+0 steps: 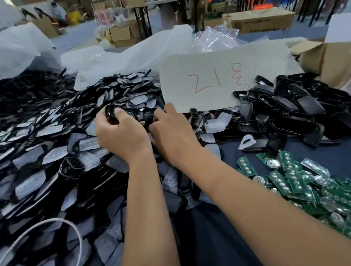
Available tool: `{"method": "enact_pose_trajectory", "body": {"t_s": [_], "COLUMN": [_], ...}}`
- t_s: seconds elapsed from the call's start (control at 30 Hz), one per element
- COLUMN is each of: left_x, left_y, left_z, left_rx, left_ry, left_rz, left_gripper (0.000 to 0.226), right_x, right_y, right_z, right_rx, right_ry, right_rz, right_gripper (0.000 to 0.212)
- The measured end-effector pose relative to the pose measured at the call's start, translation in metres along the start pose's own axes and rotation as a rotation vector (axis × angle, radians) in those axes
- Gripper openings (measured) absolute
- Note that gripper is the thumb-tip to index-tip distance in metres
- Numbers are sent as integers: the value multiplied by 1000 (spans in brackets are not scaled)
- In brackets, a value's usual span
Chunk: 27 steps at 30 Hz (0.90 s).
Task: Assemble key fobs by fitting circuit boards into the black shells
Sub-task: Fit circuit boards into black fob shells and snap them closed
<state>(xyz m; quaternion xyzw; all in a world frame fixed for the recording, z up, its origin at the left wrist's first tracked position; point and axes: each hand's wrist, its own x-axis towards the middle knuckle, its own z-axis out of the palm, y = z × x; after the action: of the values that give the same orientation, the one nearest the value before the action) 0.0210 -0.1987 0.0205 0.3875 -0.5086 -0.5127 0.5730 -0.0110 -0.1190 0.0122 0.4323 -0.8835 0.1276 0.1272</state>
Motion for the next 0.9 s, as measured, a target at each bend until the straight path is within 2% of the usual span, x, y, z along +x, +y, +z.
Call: {"method": "enact_pose_trajectory", "body": {"t_s": [0.13,0.3,0.33,0.4,0.5,0.57,0.73,0.8,0.9], "left_x": [-2,3,1,-6,-27,-47,-118,-138,-151], "left_y": [-3,-9,-8,-7,-2,1,0,-2,-3], "left_z": [0,4,6,9,19,30,50,53,53], "left_rx": [8,-8,-37,-102,-125,-124,-62,-51,-65], "left_ry": [-28,-68,-88,-146,-313,-484,-1023,-1150,-1217], "left_rz": [16,-26,-40,-40,-14,-92,-263,-327,-374], "left_gripper": [25,31,36,47,36,33,45,44,31], "right_x": [-10,-35,-43,-58,-74,-85,-122,-131,-136], "right_y": [-2,25,29,34,56,80,137,152,165], "right_z": [4,-3,-5,-13,-30,-41,-50,-48,-47], "right_rx": [11,-17,62,446,1058,1258,1335,1384,1464], "right_ry": [55,175,218,305,371,413,442,455,478], "right_rz": [-64,-50,-31,91,327,443,655,729,788], "right_gripper": [24,13,13,13,15,16,13,11,11]}}
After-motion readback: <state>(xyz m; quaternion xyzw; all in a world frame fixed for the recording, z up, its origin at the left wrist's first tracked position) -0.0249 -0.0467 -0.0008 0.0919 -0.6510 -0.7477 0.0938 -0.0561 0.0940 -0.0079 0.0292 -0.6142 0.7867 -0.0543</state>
